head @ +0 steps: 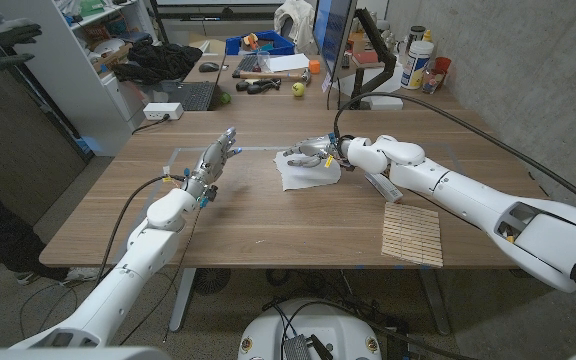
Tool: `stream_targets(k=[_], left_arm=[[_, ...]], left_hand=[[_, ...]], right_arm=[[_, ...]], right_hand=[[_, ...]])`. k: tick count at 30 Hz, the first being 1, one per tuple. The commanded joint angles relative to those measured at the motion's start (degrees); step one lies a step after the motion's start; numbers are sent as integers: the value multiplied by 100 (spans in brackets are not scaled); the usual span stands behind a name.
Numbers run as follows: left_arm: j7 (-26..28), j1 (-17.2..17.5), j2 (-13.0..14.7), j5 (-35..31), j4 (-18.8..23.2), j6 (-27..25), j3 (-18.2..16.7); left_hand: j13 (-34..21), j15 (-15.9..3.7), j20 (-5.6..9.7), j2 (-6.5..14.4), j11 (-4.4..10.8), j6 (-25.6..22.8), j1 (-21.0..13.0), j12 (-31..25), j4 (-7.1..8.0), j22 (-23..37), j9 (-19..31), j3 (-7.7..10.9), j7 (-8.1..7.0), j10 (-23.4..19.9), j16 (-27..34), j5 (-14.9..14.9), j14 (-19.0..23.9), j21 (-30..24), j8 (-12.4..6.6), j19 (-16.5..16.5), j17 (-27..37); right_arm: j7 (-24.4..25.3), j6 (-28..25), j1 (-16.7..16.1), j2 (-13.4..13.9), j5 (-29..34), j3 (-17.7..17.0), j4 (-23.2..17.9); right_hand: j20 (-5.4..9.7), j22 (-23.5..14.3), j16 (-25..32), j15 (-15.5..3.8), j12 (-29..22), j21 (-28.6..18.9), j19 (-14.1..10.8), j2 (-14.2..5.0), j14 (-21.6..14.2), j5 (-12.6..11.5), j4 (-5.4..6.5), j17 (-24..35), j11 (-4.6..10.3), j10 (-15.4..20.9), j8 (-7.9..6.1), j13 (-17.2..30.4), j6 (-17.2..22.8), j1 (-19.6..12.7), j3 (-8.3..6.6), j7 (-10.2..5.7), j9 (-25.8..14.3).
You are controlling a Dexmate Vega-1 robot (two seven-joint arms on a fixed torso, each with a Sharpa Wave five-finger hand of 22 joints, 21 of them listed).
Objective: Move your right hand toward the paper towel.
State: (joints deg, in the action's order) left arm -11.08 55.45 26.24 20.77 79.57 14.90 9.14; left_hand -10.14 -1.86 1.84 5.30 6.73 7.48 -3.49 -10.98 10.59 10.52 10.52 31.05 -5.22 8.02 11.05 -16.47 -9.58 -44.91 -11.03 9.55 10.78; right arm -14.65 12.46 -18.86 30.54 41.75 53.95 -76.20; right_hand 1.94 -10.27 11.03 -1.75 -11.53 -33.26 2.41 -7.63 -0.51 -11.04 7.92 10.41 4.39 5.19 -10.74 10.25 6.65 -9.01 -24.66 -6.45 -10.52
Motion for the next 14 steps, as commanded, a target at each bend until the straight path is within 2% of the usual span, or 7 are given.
stream_targets(k=[1, 8, 14], left_arm=[[-228, -227, -39, 49, -334, 91, 73], [-291, -331, -38, 57, -497, 110, 62], [-317, -463, -68, 42, -706, 142, 46]], left_hand=[[-19, -244, 205, 477, 8, 16, 50, -16, 9, 13, 17, 36, -15, 19, 28, 10, -332, 3, -12, 661, 21], [-19, -248, 209, 477, 13, 12, 52, -17, 10, 13, 17, 37, -12, 16, 30, 12, -327, 5, -14, 657, 21], [-19, -249, 210, 478, 12, 8, 54, -17, 11, 14, 17, 39, -14, 16, 30, 13, -328, 7, -15, 654, 21]], right_arm=[[-7, -107, 31, -66, 5, 64, 107], [52, 19, 231, -253, 9, 195, 499], [187, 259, 486, -517, -20, 383, 1106]], right_hand=[[353, -9, -6, -337, 6, 9, 35, -277, 51, -5, 14, 11, -18, -5, 3, 23, -45, -32, 24, -14, -31], [353, -9, -4, -335, 1, 18, 34, -277, 50, -6, 14, 10, -25, -3, -1, 23, -47, -34, 25, -13, -32], [348, -9, 0, -330, 2, 23, 30, -278, 45, -7, 15, 10, -20, -11, -5, 23, -42, -35, 25, -9, -32]])
